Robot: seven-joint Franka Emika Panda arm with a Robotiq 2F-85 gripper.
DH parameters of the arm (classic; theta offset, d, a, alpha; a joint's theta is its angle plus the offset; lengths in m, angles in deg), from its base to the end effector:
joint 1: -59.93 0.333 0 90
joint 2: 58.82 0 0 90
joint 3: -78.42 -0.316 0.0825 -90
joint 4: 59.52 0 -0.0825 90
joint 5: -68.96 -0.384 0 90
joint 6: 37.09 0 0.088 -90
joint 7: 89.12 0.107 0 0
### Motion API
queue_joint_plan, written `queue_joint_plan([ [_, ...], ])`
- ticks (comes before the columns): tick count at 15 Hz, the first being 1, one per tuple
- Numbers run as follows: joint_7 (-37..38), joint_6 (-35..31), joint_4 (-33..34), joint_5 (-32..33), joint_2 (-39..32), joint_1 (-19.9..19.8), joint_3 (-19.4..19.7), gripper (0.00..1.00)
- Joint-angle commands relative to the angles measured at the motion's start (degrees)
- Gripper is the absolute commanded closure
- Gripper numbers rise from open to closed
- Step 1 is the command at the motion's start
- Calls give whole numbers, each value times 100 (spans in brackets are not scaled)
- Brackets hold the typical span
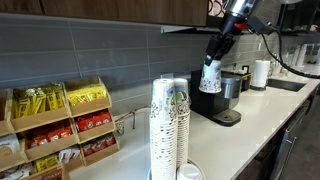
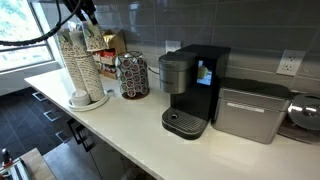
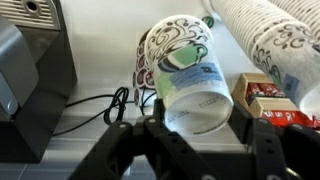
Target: Take the cup off of the stack
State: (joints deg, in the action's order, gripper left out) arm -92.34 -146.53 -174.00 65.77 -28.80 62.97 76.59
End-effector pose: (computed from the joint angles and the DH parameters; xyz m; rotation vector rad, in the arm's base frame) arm 0.4105 0.0432 0.7071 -3.0169 -0.2017 -0.6685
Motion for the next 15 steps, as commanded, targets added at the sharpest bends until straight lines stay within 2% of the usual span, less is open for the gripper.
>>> queue_joint_plan([
  [1, -340, -115, -935, -37, 342, 30, 201, 60],
  [6, -503, -575, -1879, -176, 456, 37, 328, 60],
  [7, -397, -302, -1430, -54, 218, 1, 256, 35],
  [12, -397, -476, -1709, -76, 296, 2, 268, 35],
  [13, -397, -476, -1712, -77, 310, 3, 268, 60],
  [15, -296, -755, -1874, 17, -23, -130, 329, 60],
])
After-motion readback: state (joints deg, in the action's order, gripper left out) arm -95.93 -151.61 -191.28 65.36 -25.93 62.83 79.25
